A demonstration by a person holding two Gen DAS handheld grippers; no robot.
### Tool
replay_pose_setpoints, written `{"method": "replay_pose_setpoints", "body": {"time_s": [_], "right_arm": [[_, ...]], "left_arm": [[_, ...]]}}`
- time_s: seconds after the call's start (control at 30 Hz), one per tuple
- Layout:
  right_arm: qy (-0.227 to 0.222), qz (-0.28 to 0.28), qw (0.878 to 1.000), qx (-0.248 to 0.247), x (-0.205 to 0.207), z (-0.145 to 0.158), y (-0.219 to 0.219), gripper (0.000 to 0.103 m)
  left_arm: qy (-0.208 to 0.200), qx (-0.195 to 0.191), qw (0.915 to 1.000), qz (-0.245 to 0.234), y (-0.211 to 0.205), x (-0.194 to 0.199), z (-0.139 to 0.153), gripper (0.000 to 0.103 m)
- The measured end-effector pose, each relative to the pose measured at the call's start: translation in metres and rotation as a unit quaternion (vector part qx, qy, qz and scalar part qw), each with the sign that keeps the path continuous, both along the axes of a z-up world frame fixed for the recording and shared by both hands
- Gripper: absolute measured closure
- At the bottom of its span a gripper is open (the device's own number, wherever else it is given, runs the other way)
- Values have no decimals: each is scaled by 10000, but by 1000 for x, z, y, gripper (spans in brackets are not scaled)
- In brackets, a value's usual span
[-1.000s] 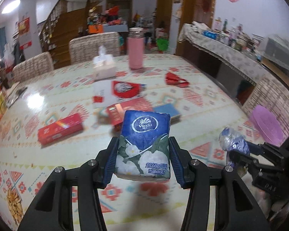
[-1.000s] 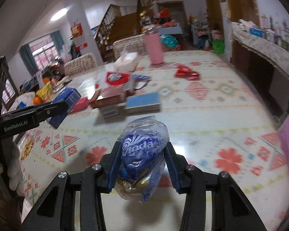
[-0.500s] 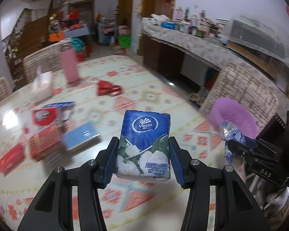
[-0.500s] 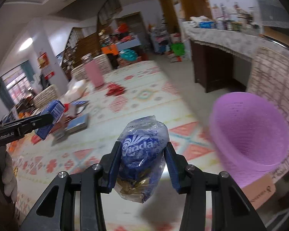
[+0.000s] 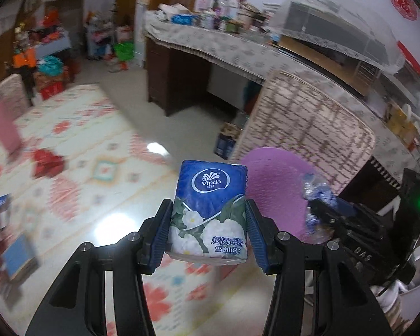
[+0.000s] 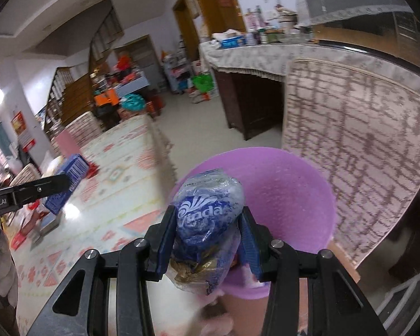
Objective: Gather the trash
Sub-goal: 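Open both tools over the pink basket to drop the bag and tissue pack, then move both open tools back over the table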
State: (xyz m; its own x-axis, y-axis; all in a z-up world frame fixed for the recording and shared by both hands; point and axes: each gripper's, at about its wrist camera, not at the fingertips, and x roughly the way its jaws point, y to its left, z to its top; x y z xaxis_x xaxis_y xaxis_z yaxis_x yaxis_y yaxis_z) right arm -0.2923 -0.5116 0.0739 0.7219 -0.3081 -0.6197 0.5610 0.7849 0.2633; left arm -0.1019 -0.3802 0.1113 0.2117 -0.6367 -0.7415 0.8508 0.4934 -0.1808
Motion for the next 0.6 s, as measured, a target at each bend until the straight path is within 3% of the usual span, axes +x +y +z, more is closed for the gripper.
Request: {"method": "replay_pose_setpoints", "body": {"time_s": [0.2, 0.27, 0.3, 0.4, 0.6], "right_arm": [[93, -209, 9997, 34, 8, -6, -32, 53], [124, -239, 9996, 10, 11, -8, -39, 53], [129, -273, 9995, -9, 12, -8, -41, 48], [96, -354, 9993, -16, 13, -9, -45, 38], [59, -433, 9990, 13, 10, -9, -43, 38]], "left_arm": [[424, -102, 9983, -375, -62, 0, -8, 53], [489, -201, 9976, -450, -73, -1, -8, 48], [504, -218, 9974, -464, -76, -2, -7, 42], [454, -318, 9975, -443, -76, -4, -5, 32], [289, -271, 9989, -246, -46, -3, -2, 31]]}}
